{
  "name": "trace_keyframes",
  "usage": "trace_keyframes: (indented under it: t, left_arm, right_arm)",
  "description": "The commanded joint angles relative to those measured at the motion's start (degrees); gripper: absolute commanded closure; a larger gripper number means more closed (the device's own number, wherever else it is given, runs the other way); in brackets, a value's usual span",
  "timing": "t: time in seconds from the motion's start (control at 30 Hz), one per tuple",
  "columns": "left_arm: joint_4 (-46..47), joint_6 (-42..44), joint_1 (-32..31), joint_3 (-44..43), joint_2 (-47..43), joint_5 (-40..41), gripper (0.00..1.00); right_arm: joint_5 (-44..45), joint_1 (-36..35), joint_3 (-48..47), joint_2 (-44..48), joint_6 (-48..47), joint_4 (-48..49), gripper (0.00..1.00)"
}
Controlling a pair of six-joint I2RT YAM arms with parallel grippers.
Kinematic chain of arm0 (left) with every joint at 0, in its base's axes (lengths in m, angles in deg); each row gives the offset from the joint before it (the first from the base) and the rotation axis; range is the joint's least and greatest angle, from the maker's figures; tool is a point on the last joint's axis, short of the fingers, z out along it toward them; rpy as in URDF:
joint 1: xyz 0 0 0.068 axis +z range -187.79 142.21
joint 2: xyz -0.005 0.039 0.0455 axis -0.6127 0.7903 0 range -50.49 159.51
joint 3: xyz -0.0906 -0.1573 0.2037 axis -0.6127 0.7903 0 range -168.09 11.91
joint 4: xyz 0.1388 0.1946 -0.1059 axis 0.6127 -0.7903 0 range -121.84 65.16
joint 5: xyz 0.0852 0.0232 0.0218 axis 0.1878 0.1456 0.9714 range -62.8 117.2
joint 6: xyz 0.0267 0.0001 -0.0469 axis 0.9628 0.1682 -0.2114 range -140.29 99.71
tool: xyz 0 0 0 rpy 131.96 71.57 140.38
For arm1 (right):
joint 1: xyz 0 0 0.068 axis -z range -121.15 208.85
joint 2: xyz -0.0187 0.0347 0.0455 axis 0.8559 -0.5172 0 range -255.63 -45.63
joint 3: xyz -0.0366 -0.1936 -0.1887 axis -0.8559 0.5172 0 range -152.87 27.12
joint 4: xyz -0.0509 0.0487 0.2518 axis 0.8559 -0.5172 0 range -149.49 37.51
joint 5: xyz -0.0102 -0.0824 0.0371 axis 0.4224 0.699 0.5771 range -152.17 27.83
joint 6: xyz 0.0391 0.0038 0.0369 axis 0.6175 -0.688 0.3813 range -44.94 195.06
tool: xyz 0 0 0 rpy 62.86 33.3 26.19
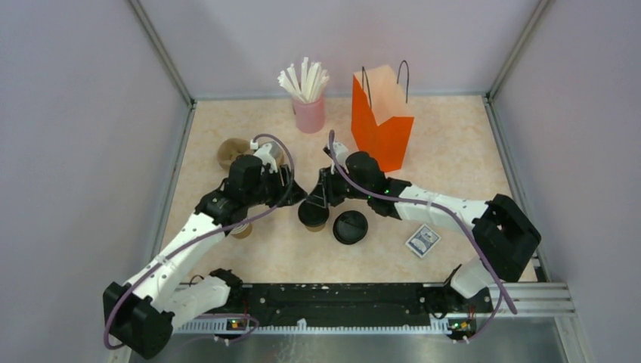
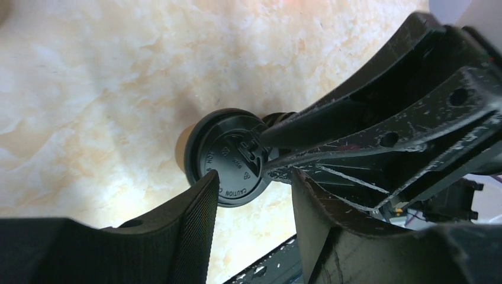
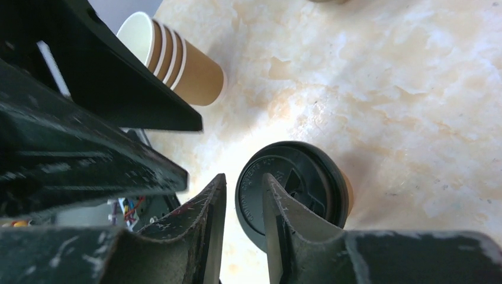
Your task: Pack the takeout coffee
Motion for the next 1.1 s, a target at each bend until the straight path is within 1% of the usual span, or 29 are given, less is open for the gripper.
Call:
trace_keyframes:
  t: [0.0,0.1,0.23,0.37,0.47,0.63,0.77,0.83,0.9,0.97,1.0,1.03,1.07]
  left_arm:
    - [-4.59,-0.21,0.07,-5.27,-5.82,8.08,0.45]
    - [-5.06,-0.33,0.07,-6.51,-11.93,11.91,0.44]
    - [-2.52,-0.58,0.02,-4.54,-18.46,13.51,0.43]
    - [-4.0,-0.17,0.04,-3.54,-20.15,14.21,0.43]
    - [-4.26,-0.08,0.02,-2.35,-20.04,13.76,0.43]
    - [-4.18,0.46,0.03,-1.43,-19.86,12.94,0.43]
    - [-4.28,2.05,0.04,-1.67,-19.65,12.77,0.42]
    - [-4.65,3.22,0.07,-1.54,-19.64,12.35,0.4]
    - [-4.18,4.43,0.07,-0.98,-20.07,11.41,0.38]
    - [-3.57,5.47,0.03,-0.04,-20.67,10.04,0.34]
    - [-3.26,6.27,0.03,0.47,-20.89,9.63,0.3]
    - [-3.13,6.85,0.06,0.84,-21.01,9.03,0.18]
    - [-3.04,7.46,0.03,1.15,-20.98,8.39,0.03]
  right_arm:
    - [-3.35,-0.84,-2.56,0.21,-0.71,0.23,0.73]
    - [-4.63,-1.48,-2.21,-1.63,1.12,1.87,0.73]
    - [-4.64,-2.48,-1.22,-4.1,2.24,3.34,0.73]
    - [-3.39,-2.91,2.91,-6.36,3.0,6.66,0.73]
    - [-3.25,-2.9,1.6,-7.38,2.25,4.7,0.74]
    - [-2.3,-2.94,0.25,-1.51,2.0,3.3,0.74]
    - [-2.13,-2.9,-2.74,3.35,1.15,-0.63,0.73]
    - [0.24,-2.87,-4.0,5.57,0.18,-3.53,0.69]
    - [4.59,-2.88,-4.4,8.19,-1.27,-5.98,0.62]
    - [10.09,-2.87,-4.39,10.83,-3.28,-7.85,0.55]
    - [13.03,-2.87,-4.35,12.15,-4.13,-9.31,0.51]
    - [15.4,-2.9,-4.33,13.41,-4.87,-10.53,0.46]
    - [19.05,-2.91,-4.31,14.78,-5.66,-11.48,0.41]
